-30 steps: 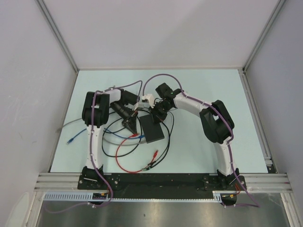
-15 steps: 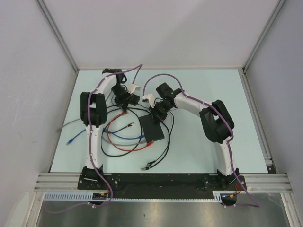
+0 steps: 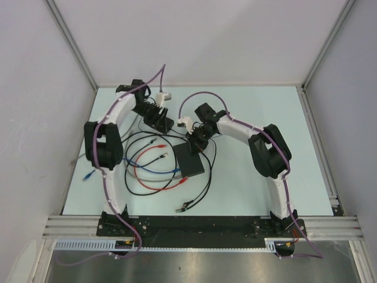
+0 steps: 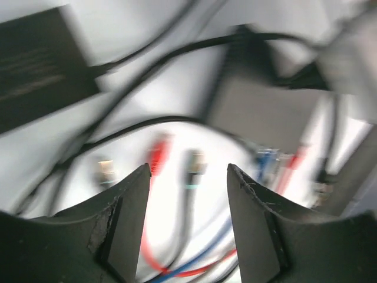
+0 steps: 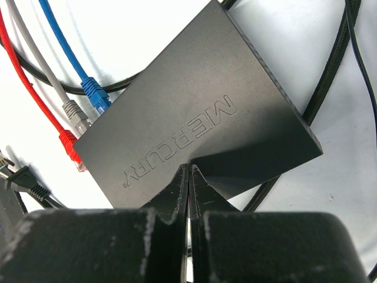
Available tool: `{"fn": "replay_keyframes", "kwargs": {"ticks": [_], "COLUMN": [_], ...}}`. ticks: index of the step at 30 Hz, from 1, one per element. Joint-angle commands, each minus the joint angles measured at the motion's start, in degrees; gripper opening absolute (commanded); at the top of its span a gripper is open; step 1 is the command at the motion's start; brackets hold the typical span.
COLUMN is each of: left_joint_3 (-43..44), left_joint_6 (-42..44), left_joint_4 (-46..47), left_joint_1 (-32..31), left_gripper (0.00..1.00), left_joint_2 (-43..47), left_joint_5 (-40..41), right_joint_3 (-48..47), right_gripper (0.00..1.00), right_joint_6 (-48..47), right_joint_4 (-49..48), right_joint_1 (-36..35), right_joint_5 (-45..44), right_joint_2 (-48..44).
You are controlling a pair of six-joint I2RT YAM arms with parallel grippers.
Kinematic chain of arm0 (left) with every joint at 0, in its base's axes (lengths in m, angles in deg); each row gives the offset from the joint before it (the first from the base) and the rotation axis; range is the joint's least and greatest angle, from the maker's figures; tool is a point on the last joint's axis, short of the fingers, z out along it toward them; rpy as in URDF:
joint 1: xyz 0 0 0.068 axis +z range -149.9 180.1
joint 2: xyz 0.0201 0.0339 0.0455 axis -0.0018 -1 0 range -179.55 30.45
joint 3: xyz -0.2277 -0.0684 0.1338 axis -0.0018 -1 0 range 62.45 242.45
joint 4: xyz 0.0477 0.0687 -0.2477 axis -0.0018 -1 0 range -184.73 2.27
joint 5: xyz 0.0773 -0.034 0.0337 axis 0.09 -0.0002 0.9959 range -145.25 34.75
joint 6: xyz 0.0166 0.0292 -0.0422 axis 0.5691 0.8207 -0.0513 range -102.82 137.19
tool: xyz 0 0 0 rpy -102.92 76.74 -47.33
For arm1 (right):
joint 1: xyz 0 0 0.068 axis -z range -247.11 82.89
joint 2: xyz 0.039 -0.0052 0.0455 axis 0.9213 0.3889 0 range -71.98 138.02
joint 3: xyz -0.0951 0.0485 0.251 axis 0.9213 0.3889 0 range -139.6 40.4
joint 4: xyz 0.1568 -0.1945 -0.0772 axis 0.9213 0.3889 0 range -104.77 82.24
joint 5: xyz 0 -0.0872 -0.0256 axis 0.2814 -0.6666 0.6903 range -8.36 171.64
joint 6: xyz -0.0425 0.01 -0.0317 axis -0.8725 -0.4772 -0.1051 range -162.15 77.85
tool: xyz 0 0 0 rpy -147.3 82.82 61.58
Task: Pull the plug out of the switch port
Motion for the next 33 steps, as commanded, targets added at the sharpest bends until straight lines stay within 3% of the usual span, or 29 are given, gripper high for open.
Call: {"fn": "replay_keyframes", "kwargs": {"ticks": [1, 6, 12, 18, 26, 33], "left_joint_3": [-11.34, -19.71, -25.52, -22.28, -5.23, -11.27], "left_joint_6": [-4.33, -4.60, -6.27, -7.49, -8.64, -7.50], "left_joint_4": [7.04, 6.96, 11.18, 11.88, 6.87, 7.57], "left_joint_1": [0.25, 0.25, -0.18, -1.68, -5.46, -3.00], "left_gripper": [0.59, 0.57, 0.50, 0.51, 0.50, 0.52], "left_joint_2": [7.80, 6.39, 4.20, -1.24, -12.50, -5.58], "left_joint_5": [-18.35, -25.03, -24.17, -23.98, -27.86, -26.01], "right_joint_3": [0.86, 0.77, 0.77, 0.77, 0.95, 2.44], "right_gripper": [0.00, 0.00, 0.00, 0.00, 0.00, 0.00], "right_joint_6": [-2.05, -1.96, -1.96, -1.88, -2.22, -2.23], "right_joint_4": [2.80, 2.80, 2.80, 2.63, 3.33, 2.45], "right_joint_1": [0.79, 0.79, 0.87, 0.79, 0.61, 0.70], "right_joint_5": [-6.44, -6.44, -6.97, -7.41, -8.37, -8.81], "right_joint_2": [4.35, 4.52, 4.35, 4.08, 3.47, 2.59]}}
